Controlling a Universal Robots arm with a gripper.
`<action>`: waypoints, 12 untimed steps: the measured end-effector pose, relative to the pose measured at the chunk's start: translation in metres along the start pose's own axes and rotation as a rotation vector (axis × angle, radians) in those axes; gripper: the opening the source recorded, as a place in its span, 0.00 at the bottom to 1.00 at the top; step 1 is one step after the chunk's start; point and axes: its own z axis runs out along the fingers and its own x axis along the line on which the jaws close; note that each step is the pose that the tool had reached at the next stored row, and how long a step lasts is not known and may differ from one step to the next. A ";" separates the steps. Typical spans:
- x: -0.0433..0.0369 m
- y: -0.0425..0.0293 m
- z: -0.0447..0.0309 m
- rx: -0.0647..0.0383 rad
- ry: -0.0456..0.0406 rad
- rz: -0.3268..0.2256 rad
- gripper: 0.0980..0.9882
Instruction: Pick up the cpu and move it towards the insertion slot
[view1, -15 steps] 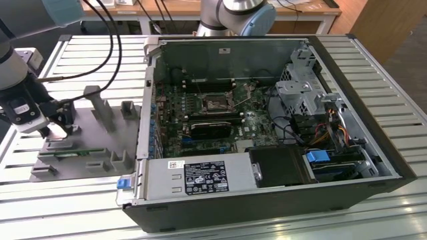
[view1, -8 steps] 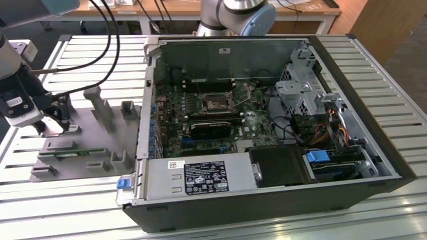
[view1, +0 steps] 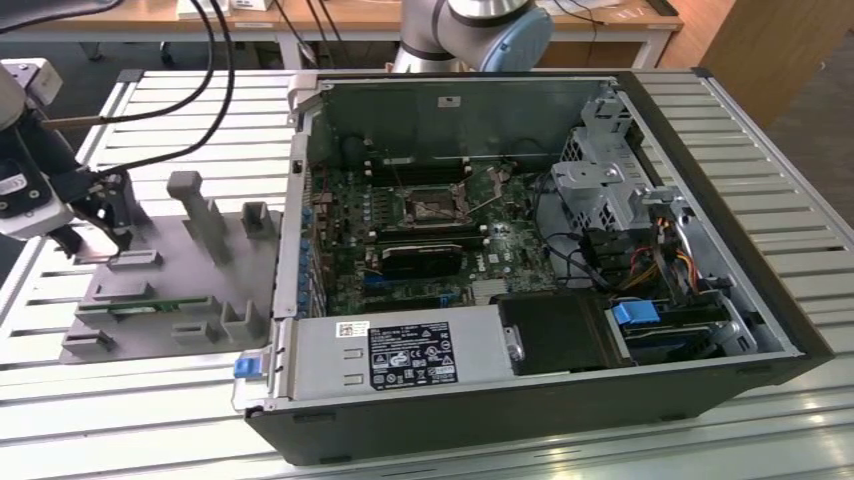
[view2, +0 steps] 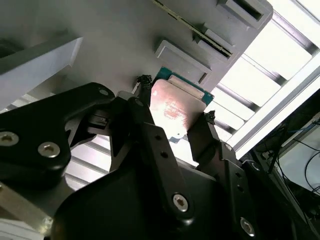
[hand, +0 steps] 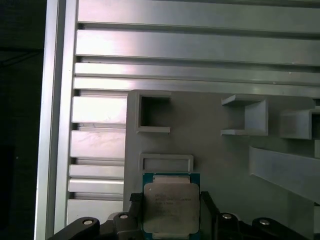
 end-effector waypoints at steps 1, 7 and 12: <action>0.0000 0.0001 -0.0024 0.000 -0.0012 0.000 0.49; -0.0003 0.0007 -0.0178 0.000 -0.0083 0.000 0.49; -0.0005 0.0013 -0.0302 0.000 -0.0134 -0.001 0.49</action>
